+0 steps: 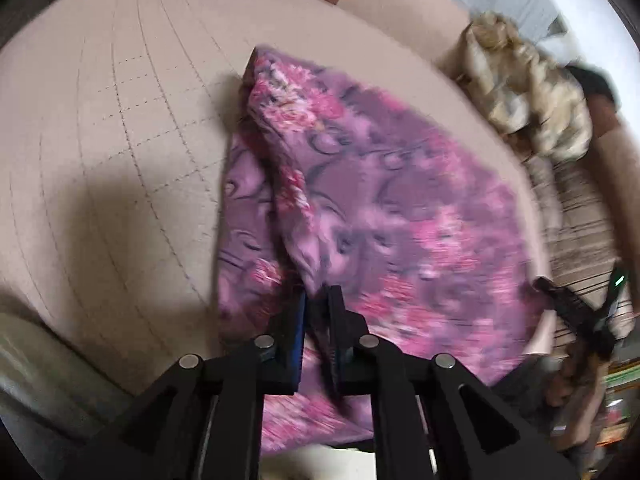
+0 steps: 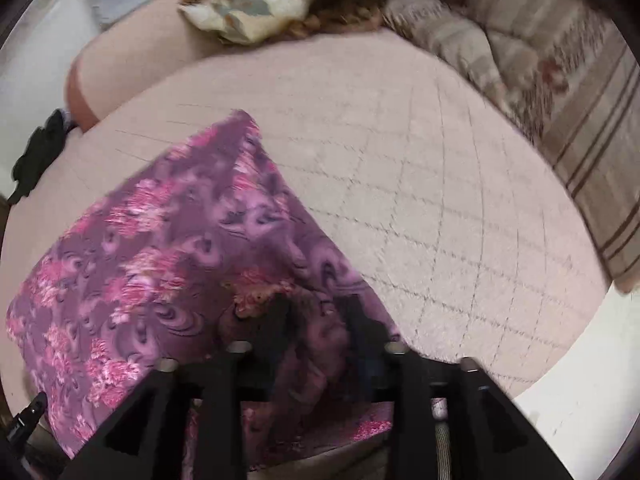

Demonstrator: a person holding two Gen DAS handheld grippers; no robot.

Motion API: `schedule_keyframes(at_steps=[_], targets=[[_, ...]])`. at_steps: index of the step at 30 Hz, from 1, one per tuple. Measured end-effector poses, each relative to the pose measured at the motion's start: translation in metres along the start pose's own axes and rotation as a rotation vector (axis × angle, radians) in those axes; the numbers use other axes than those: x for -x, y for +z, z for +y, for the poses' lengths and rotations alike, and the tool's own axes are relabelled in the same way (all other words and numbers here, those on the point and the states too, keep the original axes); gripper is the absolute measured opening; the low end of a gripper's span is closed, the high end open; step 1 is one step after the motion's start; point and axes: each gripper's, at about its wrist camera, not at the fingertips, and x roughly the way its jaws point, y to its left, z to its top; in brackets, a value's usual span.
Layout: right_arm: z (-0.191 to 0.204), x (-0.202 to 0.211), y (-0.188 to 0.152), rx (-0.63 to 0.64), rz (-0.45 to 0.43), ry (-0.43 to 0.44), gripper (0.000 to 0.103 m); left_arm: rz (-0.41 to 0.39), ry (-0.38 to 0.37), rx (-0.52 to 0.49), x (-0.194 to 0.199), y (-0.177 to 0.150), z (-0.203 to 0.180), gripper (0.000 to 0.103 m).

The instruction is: Fold small clothes

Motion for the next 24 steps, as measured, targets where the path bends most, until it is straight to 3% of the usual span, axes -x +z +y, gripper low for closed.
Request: schedule_keyframes(at_steps=[1,2,3,5,7,12,17,19,22,24], targets=[[-0.002,0.011,-0.001,-0.013,-0.050,0.039,0.064,-0.031,-0.038,0.004,0.011,-0.004,0.000,0.041],[-0.008,0.025,-0.003,-0.032,-0.105,0.079,0.079,-0.092,-0.046,0.009,0.027,-0.009,0.002,0.057],[-0.010,0.033,-0.006,-0.050,-0.147,0.109,0.085,-0.129,-0.019,0.016,0.035,-0.012,0.005,0.081],[-0.016,0.050,-0.015,-0.088,-0.206,0.194,0.091,-0.203,0.070,0.054,0.049,-0.016,0.015,0.082],[-0.008,0.052,-0.019,-0.085,-0.200,0.254,0.091,-0.203,0.065,0.094,0.049,-0.015,0.023,0.082],[0.048,0.062,-0.036,-0.019,-0.123,0.444,0.091,-0.113,0.092,0.074,0.023,-0.016,0.018,0.082],[0.131,0.066,-0.036,0.109,-0.016,0.627,0.091,-0.013,0.130,0.048,-0.001,-0.023,0.020,0.085],[0.164,0.065,-0.033,0.184,0.029,0.651,0.091,0.007,0.107,0.021,0.000,-0.027,0.019,0.088],[0.203,0.062,-0.035,0.291,0.093,0.685,0.091,0.067,-0.001,0.063,-0.002,-0.035,0.022,0.088],[0.225,0.054,-0.036,0.336,0.150,0.691,0.091,0.088,-0.033,0.063,-0.005,-0.039,0.020,0.088]])
